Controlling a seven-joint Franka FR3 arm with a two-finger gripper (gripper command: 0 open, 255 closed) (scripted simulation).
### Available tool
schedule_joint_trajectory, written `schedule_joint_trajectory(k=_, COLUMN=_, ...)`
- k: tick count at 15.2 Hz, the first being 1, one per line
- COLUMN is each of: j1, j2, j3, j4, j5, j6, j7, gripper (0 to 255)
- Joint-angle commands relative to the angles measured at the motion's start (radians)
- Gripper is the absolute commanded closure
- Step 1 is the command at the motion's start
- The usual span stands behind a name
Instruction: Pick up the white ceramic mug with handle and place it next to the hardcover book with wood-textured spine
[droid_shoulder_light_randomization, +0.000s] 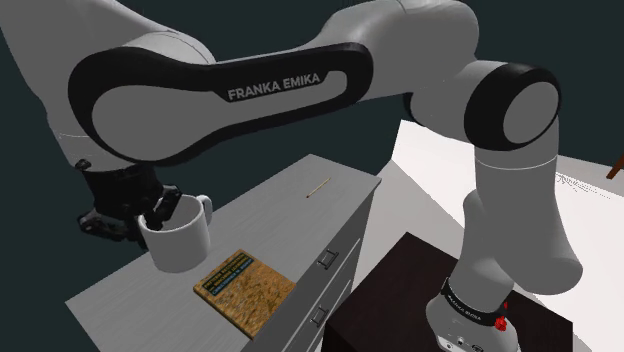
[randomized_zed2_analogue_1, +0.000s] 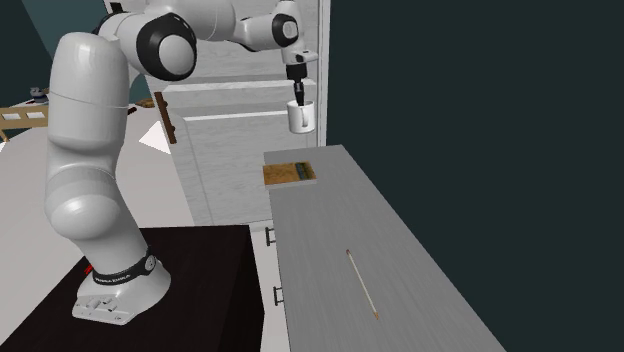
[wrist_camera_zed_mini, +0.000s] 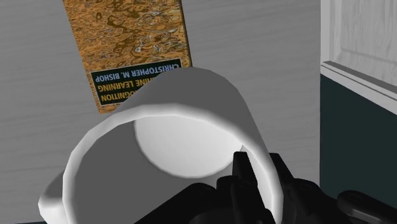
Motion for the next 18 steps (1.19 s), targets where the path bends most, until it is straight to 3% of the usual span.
schedule_joint_trajectory(k=1, j1=-0.001, j2=0.004, j3=-0.001, j4=-0.020, j5=-0.002, j6=0.024, j7=0.003, gripper=255)
schedule_joint_trajectory(k=18, j1=-0.010, j2=0.034, j3=-0.010, j4=-0.203, j5=-0.022, j6=0.234, j7=0.036, gripper=255)
